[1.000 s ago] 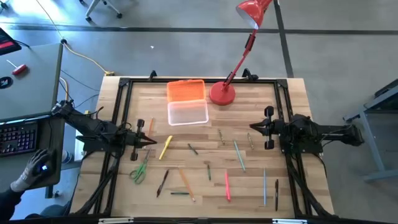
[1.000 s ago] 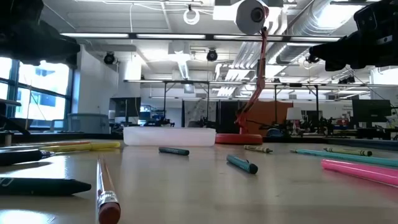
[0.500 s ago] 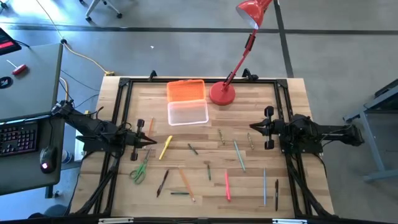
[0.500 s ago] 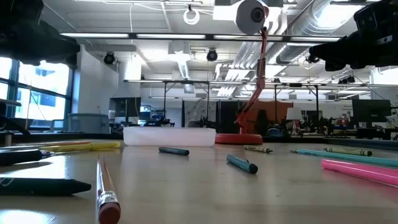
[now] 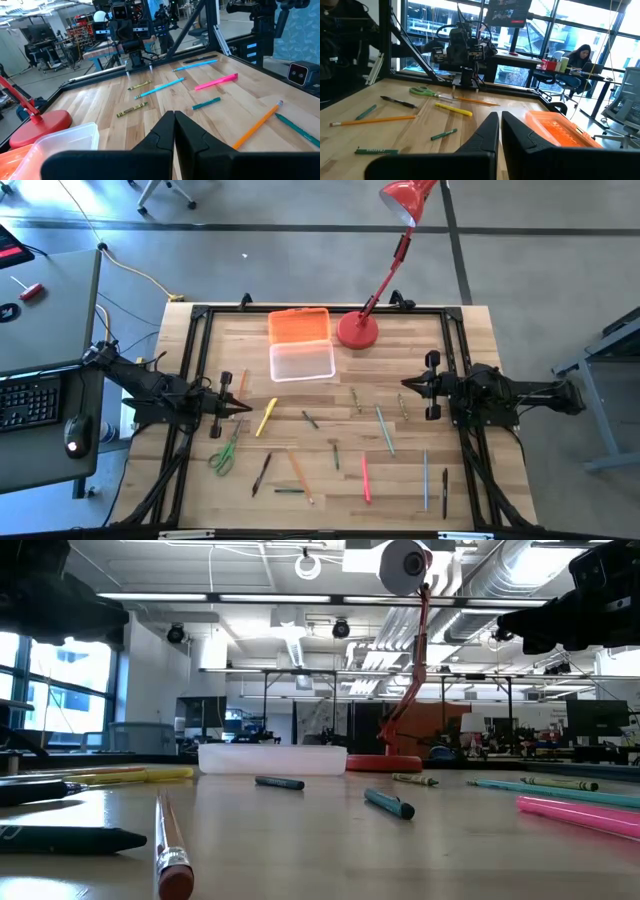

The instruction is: Pick & place school supplies into a supply box

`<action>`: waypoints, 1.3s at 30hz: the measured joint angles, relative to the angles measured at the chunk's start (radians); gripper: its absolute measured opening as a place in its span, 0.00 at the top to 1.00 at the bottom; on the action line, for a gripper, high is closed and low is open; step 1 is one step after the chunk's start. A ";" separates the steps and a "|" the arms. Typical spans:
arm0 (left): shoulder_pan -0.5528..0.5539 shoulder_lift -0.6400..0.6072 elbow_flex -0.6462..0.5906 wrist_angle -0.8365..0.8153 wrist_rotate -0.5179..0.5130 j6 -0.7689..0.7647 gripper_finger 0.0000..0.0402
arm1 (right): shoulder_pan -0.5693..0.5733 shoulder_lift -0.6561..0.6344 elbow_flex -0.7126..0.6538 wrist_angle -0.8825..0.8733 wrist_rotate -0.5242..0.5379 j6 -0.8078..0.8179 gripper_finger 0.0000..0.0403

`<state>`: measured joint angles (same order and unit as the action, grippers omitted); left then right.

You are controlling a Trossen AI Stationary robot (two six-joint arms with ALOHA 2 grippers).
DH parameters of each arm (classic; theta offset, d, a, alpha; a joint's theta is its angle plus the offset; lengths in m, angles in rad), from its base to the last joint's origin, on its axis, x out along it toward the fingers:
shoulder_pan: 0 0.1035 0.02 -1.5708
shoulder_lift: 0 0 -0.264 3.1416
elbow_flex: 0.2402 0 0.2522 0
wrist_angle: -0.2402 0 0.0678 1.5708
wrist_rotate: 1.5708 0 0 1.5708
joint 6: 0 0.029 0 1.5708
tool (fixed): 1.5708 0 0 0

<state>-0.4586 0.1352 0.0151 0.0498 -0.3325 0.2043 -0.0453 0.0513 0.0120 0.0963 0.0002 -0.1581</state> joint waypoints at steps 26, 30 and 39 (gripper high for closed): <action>0.000 0.000 0.000 0.047 0.011 -0.013 0.89 | 0.000 0.000 0.000 0.000 0.000 0.000 1.00; 0.000 -0.001 0.000 0.155 0.024 -0.050 0.89 | 0.000 0.000 0.000 0.000 0.000 0.000 1.00; 0.000 0.000 0.000 0.153 0.024 -0.052 0.89 | 0.000 0.000 0.000 0.000 0.000 0.000 1.00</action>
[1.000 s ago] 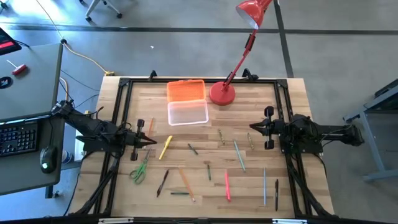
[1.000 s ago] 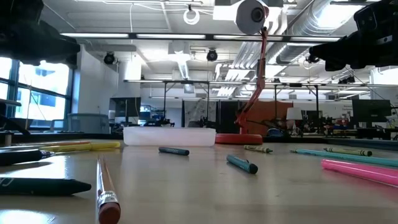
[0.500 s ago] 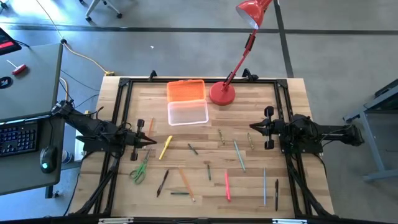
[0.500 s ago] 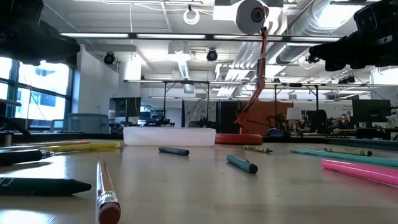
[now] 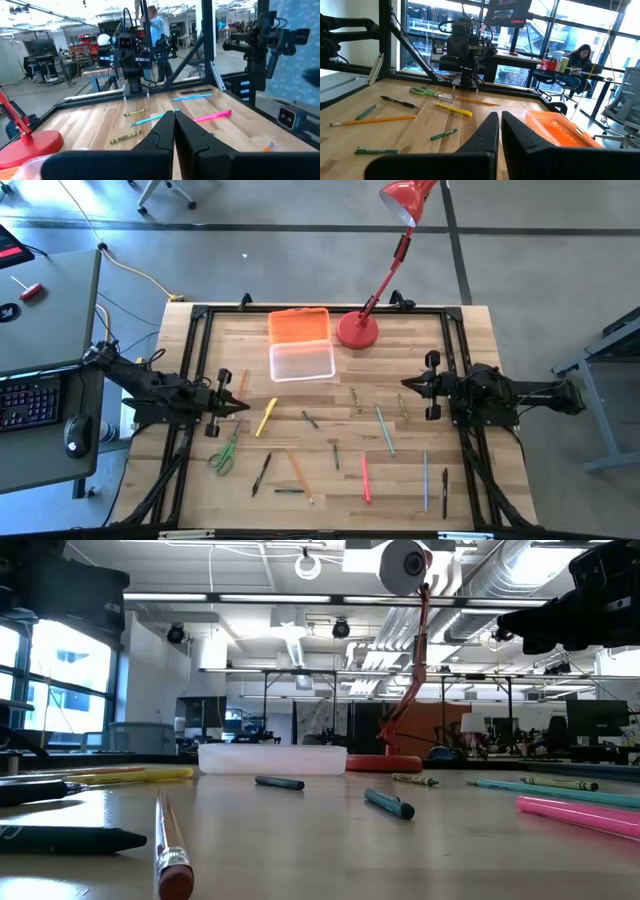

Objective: Pick & place school supplies into a supply box
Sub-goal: Put the yellow pen into the orange supply box

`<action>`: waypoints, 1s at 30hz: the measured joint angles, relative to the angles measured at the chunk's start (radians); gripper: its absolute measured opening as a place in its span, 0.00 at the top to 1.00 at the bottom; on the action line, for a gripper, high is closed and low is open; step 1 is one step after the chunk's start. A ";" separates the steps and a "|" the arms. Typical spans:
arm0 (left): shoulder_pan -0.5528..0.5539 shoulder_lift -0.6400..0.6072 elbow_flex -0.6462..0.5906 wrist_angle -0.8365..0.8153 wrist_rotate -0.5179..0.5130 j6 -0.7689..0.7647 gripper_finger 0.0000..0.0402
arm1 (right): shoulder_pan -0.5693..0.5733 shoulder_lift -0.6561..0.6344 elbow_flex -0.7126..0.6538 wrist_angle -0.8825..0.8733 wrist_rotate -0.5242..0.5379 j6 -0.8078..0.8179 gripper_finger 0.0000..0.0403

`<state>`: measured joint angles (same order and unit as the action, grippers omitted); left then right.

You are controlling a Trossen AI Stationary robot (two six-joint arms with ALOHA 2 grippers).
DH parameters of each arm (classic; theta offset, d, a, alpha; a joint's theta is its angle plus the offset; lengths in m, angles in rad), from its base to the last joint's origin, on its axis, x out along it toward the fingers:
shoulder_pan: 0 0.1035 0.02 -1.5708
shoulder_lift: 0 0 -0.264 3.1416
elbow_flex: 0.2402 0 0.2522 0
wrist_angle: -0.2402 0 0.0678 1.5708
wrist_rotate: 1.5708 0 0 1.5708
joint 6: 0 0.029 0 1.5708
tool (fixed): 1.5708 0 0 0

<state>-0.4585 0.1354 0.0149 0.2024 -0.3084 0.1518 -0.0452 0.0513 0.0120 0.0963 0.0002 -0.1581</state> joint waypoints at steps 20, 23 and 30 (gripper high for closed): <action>0.000 0.097 0.000 0.228 0.077 -0.274 0.89 | 0.000 0.000 0.000 -0.001 0.089 -0.194 1.00; 0.000 0.153 0.000 0.271 0.054 -0.310 0.89 | -0.001 0.000 0.000 0.034 0.088 -0.187 1.00; 0.000 0.307 0.048 0.277 -0.008 -0.429 0.89 | 0.000 0.015 -0.002 0.194 0.106 -0.105 1.00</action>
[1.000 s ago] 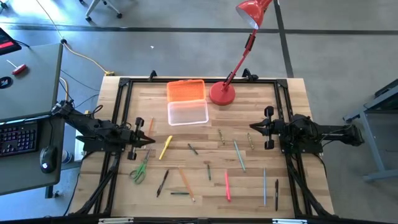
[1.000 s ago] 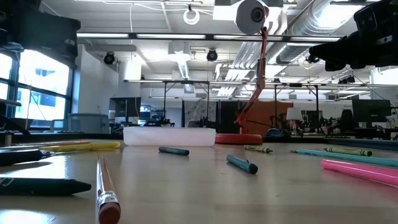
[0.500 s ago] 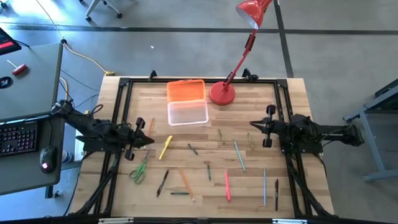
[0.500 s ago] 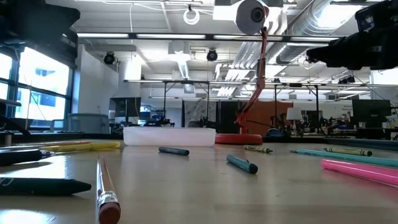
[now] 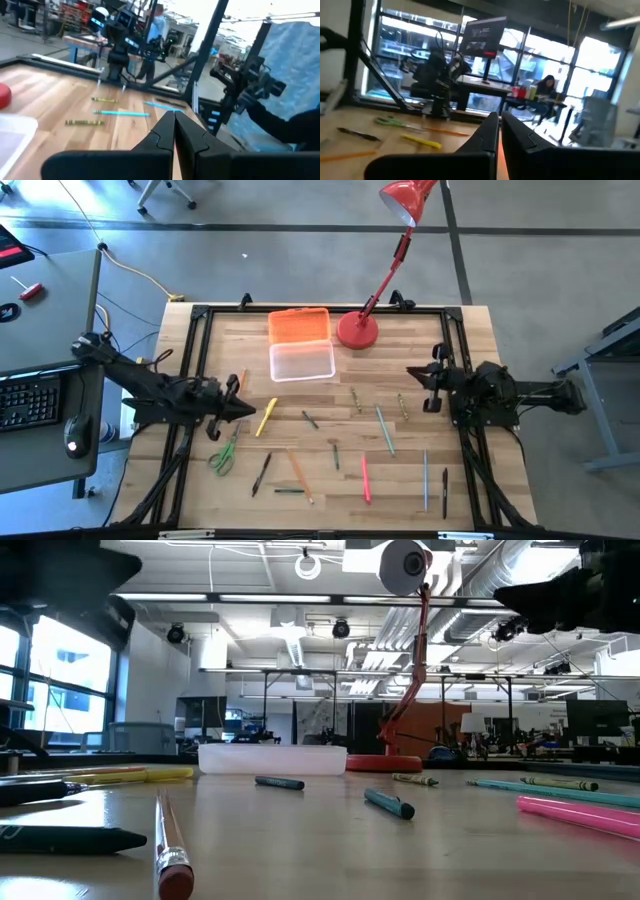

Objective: Pick & place school supplies into a supply box
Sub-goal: Put the yellow pen into the orange supply box

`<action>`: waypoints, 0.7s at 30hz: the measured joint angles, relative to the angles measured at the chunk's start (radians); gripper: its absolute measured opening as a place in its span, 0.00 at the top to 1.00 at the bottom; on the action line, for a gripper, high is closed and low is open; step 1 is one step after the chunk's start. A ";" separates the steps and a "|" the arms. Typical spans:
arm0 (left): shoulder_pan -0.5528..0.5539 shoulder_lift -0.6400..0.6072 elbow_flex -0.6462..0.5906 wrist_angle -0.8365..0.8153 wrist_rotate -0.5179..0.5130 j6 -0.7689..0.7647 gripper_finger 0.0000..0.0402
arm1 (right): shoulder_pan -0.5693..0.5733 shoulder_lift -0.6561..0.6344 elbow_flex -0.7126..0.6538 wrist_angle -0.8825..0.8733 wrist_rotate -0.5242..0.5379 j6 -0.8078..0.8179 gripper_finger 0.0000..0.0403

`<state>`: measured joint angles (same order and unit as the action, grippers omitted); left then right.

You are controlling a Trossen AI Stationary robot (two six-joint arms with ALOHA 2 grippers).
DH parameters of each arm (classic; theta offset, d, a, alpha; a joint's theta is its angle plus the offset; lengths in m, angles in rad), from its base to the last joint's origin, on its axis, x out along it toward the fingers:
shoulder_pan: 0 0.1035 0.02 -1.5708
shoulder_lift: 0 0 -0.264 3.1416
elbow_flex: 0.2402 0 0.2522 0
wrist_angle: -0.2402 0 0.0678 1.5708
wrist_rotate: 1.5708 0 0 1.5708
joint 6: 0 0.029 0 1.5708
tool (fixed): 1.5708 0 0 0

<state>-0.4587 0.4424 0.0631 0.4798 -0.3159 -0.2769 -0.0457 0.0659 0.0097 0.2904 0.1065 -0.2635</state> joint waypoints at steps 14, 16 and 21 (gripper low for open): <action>0.000 0.290 0.203 -0.104 -0.509 -0.012 0.89 | -0.001 0.239 0.000 0.141 0.109 -0.108 0.99; 0.000 0.326 0.232 -0.170 -0.554 -0.027 0.89 | -0.001 0.287 0.000 0.205 0.109 -0.136 0.97; 0.000 0.397 0.261 -0.229 -0.583 -0.268 0.89 | -0.001 0.390 0.000 0.275 0.154 -0.177 0.87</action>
<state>-0.4583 0.8390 0.3237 0.2505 -0.8987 -0.5451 -0.0463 0.4555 0.0093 0.5649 0.2605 -0.4403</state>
